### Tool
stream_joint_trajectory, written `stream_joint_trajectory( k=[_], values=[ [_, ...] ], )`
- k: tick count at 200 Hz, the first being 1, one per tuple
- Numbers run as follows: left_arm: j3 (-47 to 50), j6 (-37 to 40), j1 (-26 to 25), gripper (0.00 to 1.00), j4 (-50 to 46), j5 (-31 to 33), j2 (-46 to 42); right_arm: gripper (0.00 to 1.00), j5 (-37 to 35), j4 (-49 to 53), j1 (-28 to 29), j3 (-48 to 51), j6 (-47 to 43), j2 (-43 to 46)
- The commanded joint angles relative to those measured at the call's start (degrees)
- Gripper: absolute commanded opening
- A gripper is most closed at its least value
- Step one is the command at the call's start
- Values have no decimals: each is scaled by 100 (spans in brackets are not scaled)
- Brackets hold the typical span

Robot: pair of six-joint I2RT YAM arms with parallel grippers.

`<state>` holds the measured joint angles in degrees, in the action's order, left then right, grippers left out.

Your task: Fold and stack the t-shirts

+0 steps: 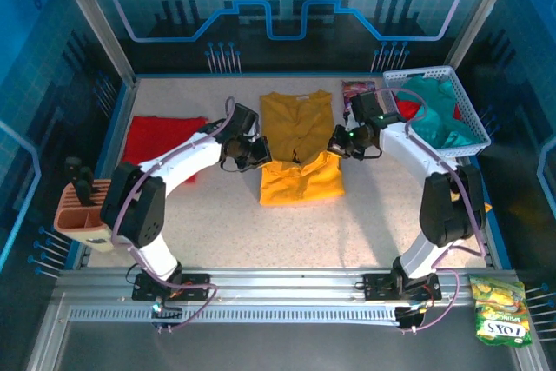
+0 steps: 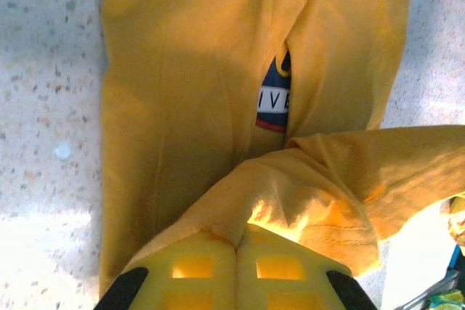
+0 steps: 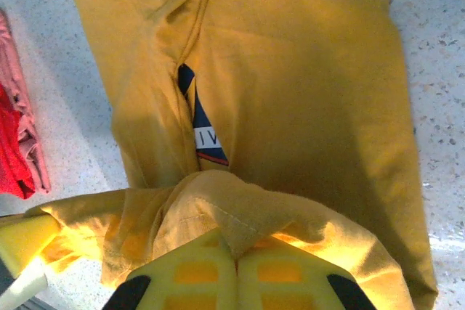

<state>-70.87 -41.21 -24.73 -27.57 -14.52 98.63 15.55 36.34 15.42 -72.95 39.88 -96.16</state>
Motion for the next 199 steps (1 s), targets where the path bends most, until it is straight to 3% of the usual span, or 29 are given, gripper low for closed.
stream_joint_trajectory(
  k=[1, 88, 107, 116, 129, 143, 150, 161, 199],
  values=[
    [-369, 336, 131, 0, 240, -358, 334, 0, 121, -30, -102, -301, -151, -222],
    [-945, 342, 369, 0, 224, -569, 1287, 0, 395, -298, -395, -566, -108, -1102],
    [-1012, 325, 498, 15, 230, -514, 1438, 13, 470, -404, -453, -708, -59, -1376],
    [-1094, 340, 583, 26, 240, -509, 1538, 28, 497, -427, -494, -838, -57, -1512],
    [-1261, 336, 754, 33, 200, -558, 1702, 53, 508, -450, -539, -1038, -93, -1683],
    [-1385, 313, 931, 37, 155, -640, 1782, 69, 622, -538, -603, -1181, -159, -1740],
    [-1381, 314, 992, 45, 156, -637, 1741, 74, 675, -540, -626, -1204, -180, -1699],
    [-1336, 349, 1046, 51, 90, -562, 1577, 81, 669, -565, -615, -1121, -212, -1536],
    [-610, 147, 826, 48, 270, -389, 712, 87, 660, -753, -589, -295, -315, -714]
  ],
)
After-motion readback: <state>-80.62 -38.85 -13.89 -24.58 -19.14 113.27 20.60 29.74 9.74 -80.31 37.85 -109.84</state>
